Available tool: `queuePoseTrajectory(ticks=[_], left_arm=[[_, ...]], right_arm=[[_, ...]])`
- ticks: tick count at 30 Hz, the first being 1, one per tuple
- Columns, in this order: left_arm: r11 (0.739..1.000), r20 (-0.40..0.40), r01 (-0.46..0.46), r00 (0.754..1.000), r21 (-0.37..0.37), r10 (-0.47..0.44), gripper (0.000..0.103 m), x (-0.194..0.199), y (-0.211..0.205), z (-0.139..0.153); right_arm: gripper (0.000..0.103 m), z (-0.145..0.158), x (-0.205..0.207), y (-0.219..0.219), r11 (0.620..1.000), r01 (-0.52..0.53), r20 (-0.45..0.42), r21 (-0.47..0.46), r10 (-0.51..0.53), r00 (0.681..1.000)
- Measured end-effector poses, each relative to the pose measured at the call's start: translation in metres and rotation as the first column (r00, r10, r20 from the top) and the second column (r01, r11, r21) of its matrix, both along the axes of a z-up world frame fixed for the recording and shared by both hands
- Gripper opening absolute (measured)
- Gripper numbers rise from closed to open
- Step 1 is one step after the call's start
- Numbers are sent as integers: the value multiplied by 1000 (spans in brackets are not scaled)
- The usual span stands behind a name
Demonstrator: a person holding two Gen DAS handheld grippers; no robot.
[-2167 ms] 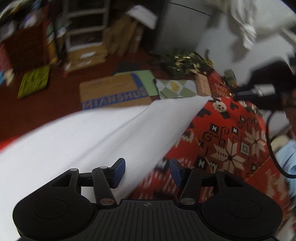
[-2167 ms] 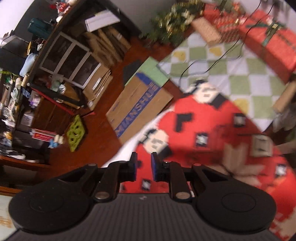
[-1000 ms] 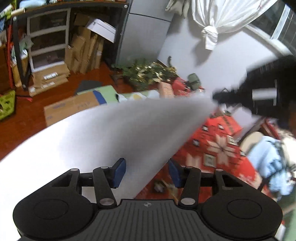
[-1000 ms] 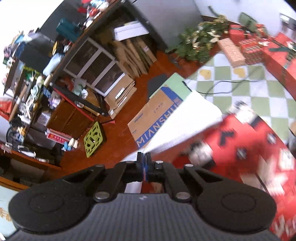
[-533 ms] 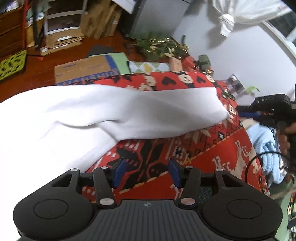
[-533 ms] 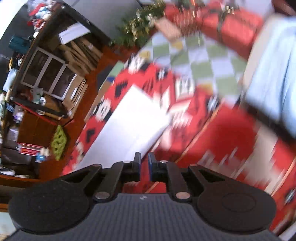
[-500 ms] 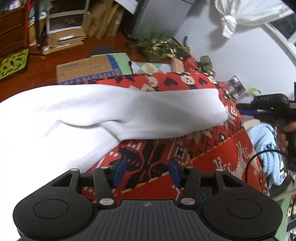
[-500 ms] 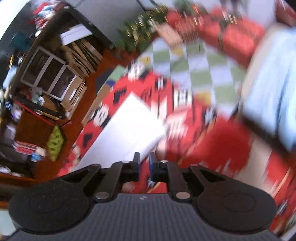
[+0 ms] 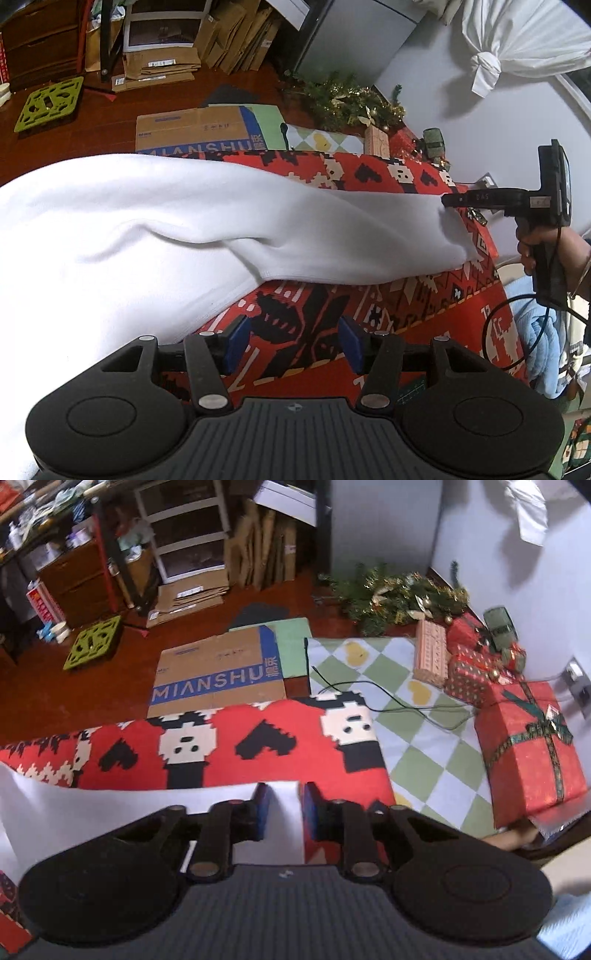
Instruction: Fold clothes
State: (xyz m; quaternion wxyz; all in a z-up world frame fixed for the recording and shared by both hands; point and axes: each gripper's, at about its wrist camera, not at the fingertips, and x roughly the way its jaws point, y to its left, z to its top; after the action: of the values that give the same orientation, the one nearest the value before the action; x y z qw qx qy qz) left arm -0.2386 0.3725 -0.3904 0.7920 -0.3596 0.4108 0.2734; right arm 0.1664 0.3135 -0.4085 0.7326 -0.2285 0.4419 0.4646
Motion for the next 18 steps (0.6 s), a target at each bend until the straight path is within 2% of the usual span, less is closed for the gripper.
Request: queuePoseTrajectory(ticks=[2, 4, 8, 14, 18], left_arm=[[1000, 4, -14, 1000, -1, 14, 52, -2, 1, 1], [999, 7, -33, 999, -4, 33, 52, -6, 2, 2], [997, -17, -81, 997, -19, 81, 52, -19, 3, 1], [990, -71, -139, 988, -11, 137, 52, -54, -2, 5], [979, -118, -203, 972, 0, 202, 52, -90, -10, 14]], right_arm=[[2, -1, -4, 7, 999, -27, 17, -21, 27, 999], [1, 3, -5, 14, 998, -55, 70, -31, 57, 996], [1, 11, 22, 37, 1000, -16, 139, -21, 19, 990], [4, -1, 34, 66, 996, -61, 175, -62, 71, 982], [10, 10, 38, 53, 1000, 19, 140, -10, -18, 990]])
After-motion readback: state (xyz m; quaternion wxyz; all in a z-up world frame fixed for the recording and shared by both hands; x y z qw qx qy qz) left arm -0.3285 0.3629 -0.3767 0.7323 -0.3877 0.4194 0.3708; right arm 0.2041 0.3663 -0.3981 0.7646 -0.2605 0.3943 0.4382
